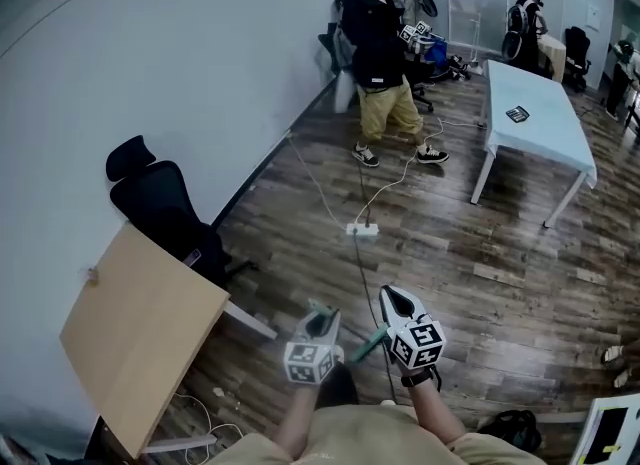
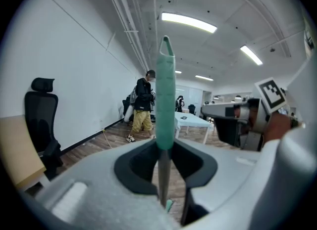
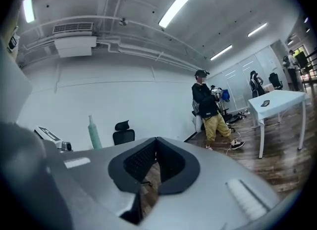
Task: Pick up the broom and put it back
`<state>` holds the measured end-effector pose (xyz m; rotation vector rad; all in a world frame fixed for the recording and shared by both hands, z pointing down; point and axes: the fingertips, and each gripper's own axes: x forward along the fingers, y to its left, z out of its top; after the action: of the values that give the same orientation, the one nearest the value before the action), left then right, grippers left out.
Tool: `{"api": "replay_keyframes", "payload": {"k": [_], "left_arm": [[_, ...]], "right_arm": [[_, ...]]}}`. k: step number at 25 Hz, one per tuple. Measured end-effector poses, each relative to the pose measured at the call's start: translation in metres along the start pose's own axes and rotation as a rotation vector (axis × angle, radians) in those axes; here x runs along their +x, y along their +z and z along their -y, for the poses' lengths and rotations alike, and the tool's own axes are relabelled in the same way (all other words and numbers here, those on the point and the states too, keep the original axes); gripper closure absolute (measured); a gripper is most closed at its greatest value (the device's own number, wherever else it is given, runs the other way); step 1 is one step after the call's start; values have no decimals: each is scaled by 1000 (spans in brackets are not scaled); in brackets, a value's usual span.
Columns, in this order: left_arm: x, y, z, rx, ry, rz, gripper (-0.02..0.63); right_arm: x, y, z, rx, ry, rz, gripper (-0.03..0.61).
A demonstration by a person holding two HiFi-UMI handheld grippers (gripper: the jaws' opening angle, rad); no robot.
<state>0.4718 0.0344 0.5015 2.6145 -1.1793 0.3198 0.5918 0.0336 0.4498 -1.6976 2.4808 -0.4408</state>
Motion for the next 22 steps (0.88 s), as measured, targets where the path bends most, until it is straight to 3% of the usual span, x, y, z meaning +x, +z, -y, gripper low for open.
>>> {"api": "replay_keyframes", "payload": {"k": [4,8,14,17,22], "left_arm": [[40,20,-58,-34,11,33,528],[81,52,-145,-4,10,41,528],[126,107,-250,137,40,74,528],[151,125,-294,179,67,82,528],[216,143,-364,150,92,65,525]], "right_arm": [[83,-9,6,-2,20,-62,574],[195,2,-17,-31,76,-70,572],[314,25,-30,-69,94,-58,572],[357,12,-19,-57,86,-103,572],[442,18,22,-11,89,-125,572]]}}
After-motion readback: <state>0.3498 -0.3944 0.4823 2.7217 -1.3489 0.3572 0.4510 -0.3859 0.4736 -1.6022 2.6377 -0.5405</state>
